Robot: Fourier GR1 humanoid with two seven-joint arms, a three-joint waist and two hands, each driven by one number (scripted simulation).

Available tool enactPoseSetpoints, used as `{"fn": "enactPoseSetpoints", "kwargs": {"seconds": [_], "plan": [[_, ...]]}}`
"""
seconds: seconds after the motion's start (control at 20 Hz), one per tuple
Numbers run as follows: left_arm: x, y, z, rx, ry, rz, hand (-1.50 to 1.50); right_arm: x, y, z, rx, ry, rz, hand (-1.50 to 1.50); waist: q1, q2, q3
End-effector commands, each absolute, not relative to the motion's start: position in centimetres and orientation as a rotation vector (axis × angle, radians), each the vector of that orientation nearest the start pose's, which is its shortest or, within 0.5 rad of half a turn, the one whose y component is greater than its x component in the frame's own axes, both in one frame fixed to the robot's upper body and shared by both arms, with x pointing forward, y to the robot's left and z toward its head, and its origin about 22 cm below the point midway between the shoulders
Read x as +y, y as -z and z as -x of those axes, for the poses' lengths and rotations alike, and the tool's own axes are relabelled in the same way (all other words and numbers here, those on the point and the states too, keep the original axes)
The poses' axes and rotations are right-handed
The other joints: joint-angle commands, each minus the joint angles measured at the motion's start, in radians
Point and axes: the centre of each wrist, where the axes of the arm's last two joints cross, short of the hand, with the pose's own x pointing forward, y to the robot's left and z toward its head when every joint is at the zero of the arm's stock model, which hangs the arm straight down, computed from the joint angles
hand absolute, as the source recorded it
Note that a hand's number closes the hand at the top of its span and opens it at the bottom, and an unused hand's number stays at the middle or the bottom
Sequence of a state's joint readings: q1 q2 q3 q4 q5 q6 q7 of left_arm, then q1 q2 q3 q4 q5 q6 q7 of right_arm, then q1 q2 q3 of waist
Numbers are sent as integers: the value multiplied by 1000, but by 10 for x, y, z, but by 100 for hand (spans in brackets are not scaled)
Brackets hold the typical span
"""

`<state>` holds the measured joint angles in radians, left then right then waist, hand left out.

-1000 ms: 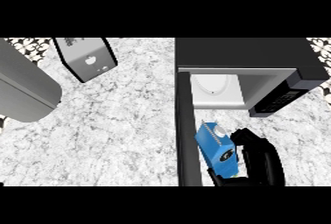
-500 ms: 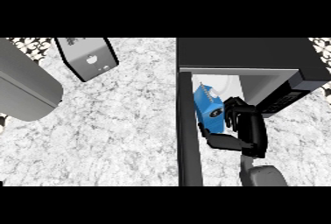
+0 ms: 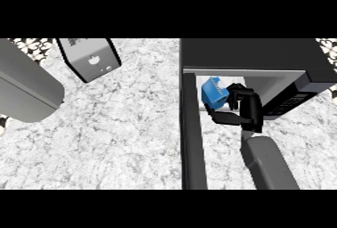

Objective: Pick up the milk, place it into the microwave and close the microwave

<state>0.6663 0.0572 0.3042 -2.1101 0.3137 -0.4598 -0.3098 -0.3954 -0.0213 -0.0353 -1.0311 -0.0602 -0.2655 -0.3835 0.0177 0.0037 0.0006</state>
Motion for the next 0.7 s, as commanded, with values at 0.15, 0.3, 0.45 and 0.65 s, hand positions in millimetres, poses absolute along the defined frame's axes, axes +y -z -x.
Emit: {"fn": "enactPoseSetpoints", "kwargs": {"seconds": [0.15, 0.3, 0.45, 0.65], "plan": [[338, -54, -56, -1889, -20, -8, -150, -224, 59, -351, -1826, 66, 190, 150, 13, 3, 1], [340, -29, -81, -1881, -44, -5, -150, -194, 41, -374, -1887, -7, 243, 150, 10, 5, 0], [340, -30, -62, -1880, -10, 7, -150, -203, 40, -384, -1900, -12, 284, 150, 21, 6, 1], [338, -37, -74, -1881, -12, 16, -150, -198, 26, -400, -1921, -58, 370, 150, 35, 14, 2]]}}
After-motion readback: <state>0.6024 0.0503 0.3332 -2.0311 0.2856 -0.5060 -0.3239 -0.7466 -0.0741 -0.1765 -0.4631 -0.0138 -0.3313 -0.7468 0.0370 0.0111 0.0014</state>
